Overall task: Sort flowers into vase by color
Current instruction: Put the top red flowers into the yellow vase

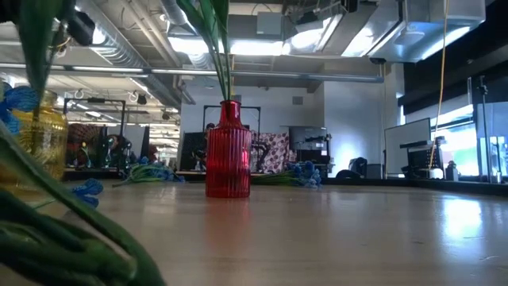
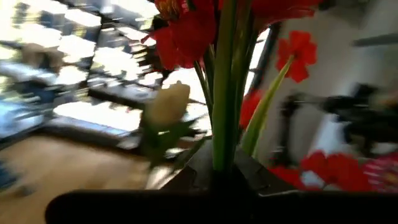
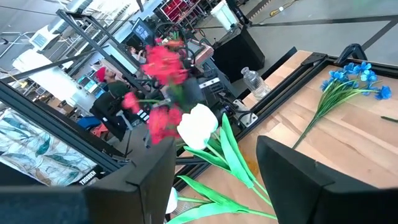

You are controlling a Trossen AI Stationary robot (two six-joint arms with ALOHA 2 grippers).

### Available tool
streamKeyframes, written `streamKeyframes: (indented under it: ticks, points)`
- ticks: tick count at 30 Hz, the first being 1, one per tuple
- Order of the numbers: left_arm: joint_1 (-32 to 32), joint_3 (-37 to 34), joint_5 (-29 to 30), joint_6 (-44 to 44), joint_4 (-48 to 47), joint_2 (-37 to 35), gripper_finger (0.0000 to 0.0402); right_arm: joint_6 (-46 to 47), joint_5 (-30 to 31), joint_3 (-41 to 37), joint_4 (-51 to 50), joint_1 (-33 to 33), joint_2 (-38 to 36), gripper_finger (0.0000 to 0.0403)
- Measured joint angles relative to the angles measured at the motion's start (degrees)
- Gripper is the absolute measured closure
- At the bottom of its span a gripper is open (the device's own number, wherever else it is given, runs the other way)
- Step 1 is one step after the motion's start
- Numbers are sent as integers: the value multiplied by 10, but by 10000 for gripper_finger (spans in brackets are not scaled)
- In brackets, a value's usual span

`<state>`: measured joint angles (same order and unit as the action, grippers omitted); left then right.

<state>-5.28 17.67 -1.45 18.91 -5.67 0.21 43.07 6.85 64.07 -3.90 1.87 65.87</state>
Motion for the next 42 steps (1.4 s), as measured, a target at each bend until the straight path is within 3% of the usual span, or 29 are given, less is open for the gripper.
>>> streamKeyframes:
  ticks: [2,12,28,42]
  points:
    - [0,0,-36,-3,4,0,383,0,0,0,0,0,0,181]
    - [0,-54,-45,25,21,0,375,1,0,0,0,0,0,181]
    - [0,-35,-119,110,-35,0,374,1,-14,0,-4,0,0,181]
    - [0,-35,-200,18,-22,0,376,1,-14,0,-4,0,0,181]
